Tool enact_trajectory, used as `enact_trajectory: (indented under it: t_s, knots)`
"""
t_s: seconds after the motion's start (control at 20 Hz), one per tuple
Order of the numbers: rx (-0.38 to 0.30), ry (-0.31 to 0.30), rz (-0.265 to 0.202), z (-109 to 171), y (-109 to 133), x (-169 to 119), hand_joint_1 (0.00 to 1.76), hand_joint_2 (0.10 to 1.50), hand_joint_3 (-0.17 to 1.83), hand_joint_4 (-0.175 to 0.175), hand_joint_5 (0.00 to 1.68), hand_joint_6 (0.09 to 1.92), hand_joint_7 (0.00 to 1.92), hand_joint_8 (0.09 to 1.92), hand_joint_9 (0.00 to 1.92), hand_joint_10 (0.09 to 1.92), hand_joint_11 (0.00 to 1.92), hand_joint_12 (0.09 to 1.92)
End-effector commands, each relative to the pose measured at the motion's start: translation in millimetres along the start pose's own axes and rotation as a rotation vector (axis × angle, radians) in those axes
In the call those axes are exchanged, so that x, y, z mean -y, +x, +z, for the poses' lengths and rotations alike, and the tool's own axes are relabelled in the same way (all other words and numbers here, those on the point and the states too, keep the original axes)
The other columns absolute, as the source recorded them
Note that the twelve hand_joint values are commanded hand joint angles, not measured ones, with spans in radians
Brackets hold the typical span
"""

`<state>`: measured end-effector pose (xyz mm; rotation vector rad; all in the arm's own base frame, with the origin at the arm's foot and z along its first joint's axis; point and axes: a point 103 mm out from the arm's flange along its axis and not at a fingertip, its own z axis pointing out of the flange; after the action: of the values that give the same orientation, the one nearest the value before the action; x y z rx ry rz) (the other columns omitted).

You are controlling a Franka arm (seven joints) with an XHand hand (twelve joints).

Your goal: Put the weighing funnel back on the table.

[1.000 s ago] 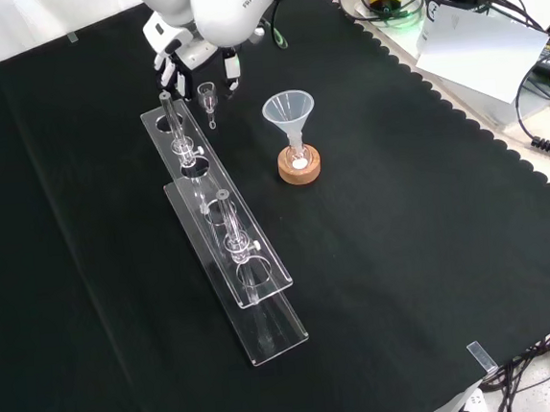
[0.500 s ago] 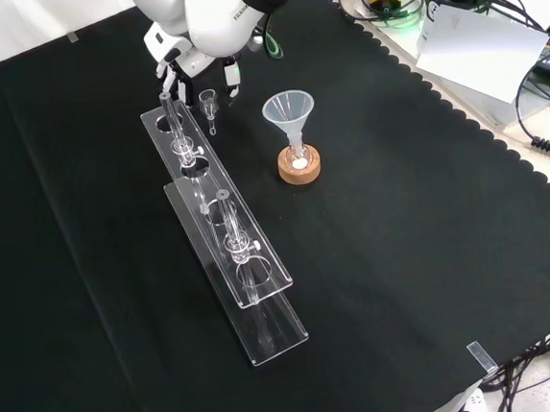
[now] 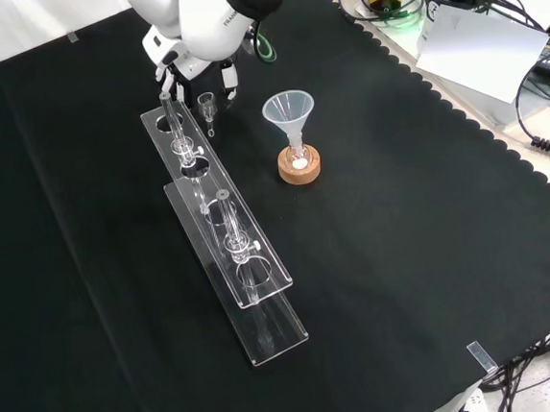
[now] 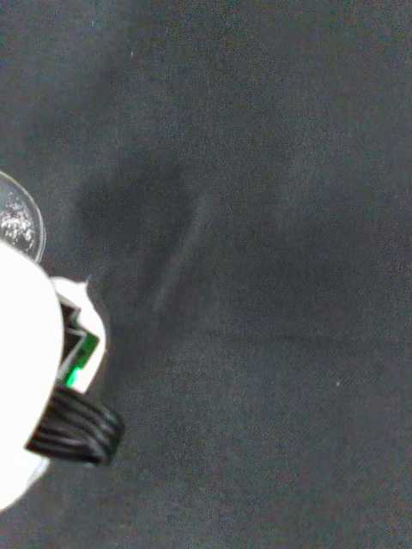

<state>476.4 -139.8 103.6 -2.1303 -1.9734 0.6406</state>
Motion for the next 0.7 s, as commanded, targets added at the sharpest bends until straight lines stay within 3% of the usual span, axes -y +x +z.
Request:
enact_trajectory:
  t_s: [0.05,0.25,0.35,0.6,0.7]
  knots:
    - [0.013,0.000,0.010,2.9,-0.2,-6.2,1.11,0.61,0.79,0.175,1.21,0.84,0.50,0.60,0.87,0.42,0.51,1.24]
    - [0.015,0.002,-0.001,8.3,12.7,-17.9,1.11,0.61,0.79,0.175,1.21,0.84,0.50,0.60,0.87,0.42,0.51,1.24]
    - [-0.006,-0.004,-0.006,10.0,-0.7,-18.1,1.11,0.61,0.79,0.175,1.21,0.85,0.50,0.60,0.87,0.42,0.51,1.24]
    - [0.010,0.006,-0.006,9.5,10.4,-24.3,1.11,0.61,0.79,0.175,1.21,0.85,0.50,0.60,0.87,0.42,0.51,1.24]
    - [-0.008,0.001,-0.010,12.0,1.2,-25.7,1.11,0.61,0.79,0.175,1.21,0.85,0.50,0.60,0.87,0.42,0.51,1.24]
